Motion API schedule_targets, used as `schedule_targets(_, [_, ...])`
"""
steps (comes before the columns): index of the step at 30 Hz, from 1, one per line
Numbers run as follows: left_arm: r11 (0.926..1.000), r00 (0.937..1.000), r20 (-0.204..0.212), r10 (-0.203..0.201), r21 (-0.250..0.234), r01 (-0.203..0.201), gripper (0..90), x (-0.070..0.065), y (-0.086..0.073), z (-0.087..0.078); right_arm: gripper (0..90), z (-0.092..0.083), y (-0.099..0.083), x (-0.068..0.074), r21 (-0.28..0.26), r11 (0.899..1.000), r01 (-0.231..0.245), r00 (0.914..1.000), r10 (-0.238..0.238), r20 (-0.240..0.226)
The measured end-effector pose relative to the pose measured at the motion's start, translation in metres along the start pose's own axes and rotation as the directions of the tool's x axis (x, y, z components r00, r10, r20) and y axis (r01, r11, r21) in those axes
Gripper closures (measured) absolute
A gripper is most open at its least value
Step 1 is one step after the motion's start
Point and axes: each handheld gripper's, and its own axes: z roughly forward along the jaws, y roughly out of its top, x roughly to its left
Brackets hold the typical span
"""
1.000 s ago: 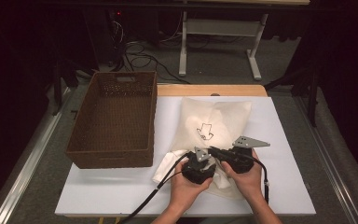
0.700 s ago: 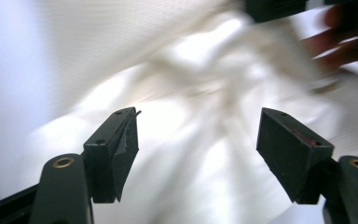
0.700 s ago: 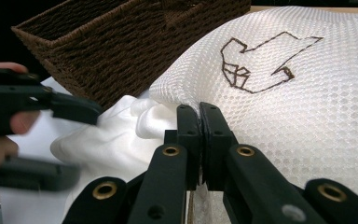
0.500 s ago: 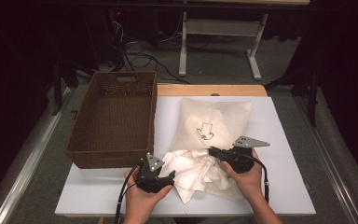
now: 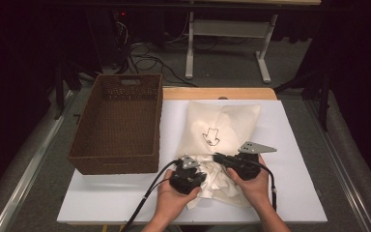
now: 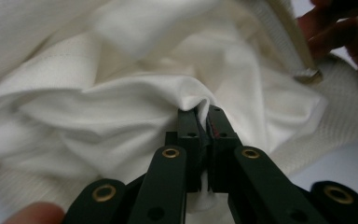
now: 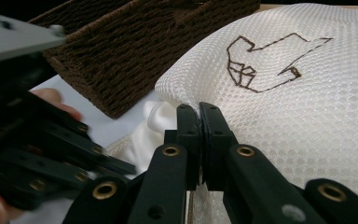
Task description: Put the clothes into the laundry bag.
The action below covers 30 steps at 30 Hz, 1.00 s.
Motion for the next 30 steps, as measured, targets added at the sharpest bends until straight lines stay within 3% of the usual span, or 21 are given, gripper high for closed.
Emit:
schedule_targets(3, [0.9998,0.9992,-0.04,-0.003,-0.019,0.002,86.8,-0.002,0.012,0.017,88.4,-0.001,0.001,0.003,0.001,1.0,0.008,0.9999,-0.008,-0.01])
schedule_targets(5, [0.9988,0.9974,-0.052,-0.049,-0.012,0.048,86.8,0.006,0.012,0.033,88.4,-0.001,0.0,0.002,0.001,1.0,-0.002,0.9999,0.002,-0.011])
schedule_targets(6, [0.9988,0.9974,-0.052,-0.049,-0.012,0.048,86.8,0.006,0.012,0.033,88.4,-0.001,0.0,0.002,0.001,1.0,-0.002,0.9999,0.002,-0.011])
schedule_targets(7, [0.9993,0.9966,-0.078,-0.027,-0.028,0.025,86.8,0.008,0.01,0.038,88.4,-0.001,0.0,0.001,0.003,1.0,-0.001,0.9999,0.001,-0.012])
schedule_targets(11, [0.9993,0.9969,-0.075,-0.025,-0.03,0.023,84.9,0.006,0.011,0.036,88.4,-0.001,-0.003,-0.001,0.013,1.0,-0.001,1.0,0.001,0.005])
schedule_targets(12, [0.9991,0.9972,-0.075,-0.002,-0.043,-0.001,80.0,0.003,0.009,0.026,88.4,-0.001,-0.003,-0.002,0.013,1.0,-0.003,1.0,0.003,0.006])
schedule_targets(14, [0.9983,0.998,-0.063,-0.007,-0.059,0.003,63.1,0.001,0.006,0.02,88.4,-0.001,-0.004,-0.003,0.015,1.0,0.0,1.0,0.0,0.008])
schedule_targets(15, [0.997,0.9989,-0.044,-0.017,-0.076,0.014,63.1,0.0,0.003,0.011,88.4,-0.001,-0.004,-0.003,0.012,1.0,-0.001,1.0,0.001,0.007])
schedule_targets(17, [0.9946,0.9992,-0.005,-0.04,-0.095,0.04,37.9,-0.001,-0.003,-0.002,88.4,-0.001,-0.003,-0.005,0.009,1.0,-0.002,1.0,0.002,0.009])
schedule_targets(19, [0.9976,0.9988,0.035,-0.033,-0.06,0.035,27.5,-0.004,-0.01,-0.005,88.4,-0.001,-0.003,-0.005,0.008,1.0,-0.004,1.0,0.004,0.009])
schedule_targets(21, [0.9995,0.9996,0.027,-0.006,0.03,0.005,23.5,-0.007,-0.014,0.005,88.4,-0.001,-0.003,-0.005,0.007,1.0,-0.003,1.0,0.003,0.008])
schedule_targets(22, [0.9968,1.0,0.003,-0.006,0.08,0.006,24.2,-0.007,-0.016,0.013,88.3,0.0,-0.003,-0.004,0.009,1.0,-0.008,0.9999,0.008,0.008])
schedule_targets(24, [0.9977,0.9981,-0.061,0.005,0.068,-0.001,27.2,-0.01,-0.014,0.019,88.4,0.0,-0.003,-0.003,0.01,1.0,-0.004,1.0,0.004,0.008])
schedule_targets(26, [0.9948,0.9898,-0.138,-0.036,0.089,0.049,37.6,-0.014,-0.006,0.023,88.3,0.002,-0.004,-0.001,0.015,1.0,-0.002,1.0,0.002,0.009])
schedule_targets(27, [0.9946,0.9867,-0.16,-0.028,0.095,0.043,42.4,-0.017,-0.004,0.025,88.3,0.002,-0.004,0.0,0.015,1.0,0.008,0.9999,-0.008,0.008])
schedule_targets(28, [0.995,0.9847,-0.174,0.004,0.099,0.014,59.2,-0.022,-0.002,0.028,88.3,0.003,-0.004,0.001,0.013,1.0,0.004,1.0,-0.004,0.006])
schedule_targets(29, [0.9946,0.9845,-0.173,0.029,0.103,-0.011,59.2,-0.025,-0.001,0.031,88.3,0.003,-0.004,0.001,0.013,1.0,0.004,1.0,-0.004,0.006])
schedule_targets(30, [0.9951,0.9871,-0.159,0.022,0.098,-0.006,68.8,-0.024,0.001,0.031,88.3,0.003,-0.004,0.001,0.009,1.0,0.002,1.0,-0.003,0.003])
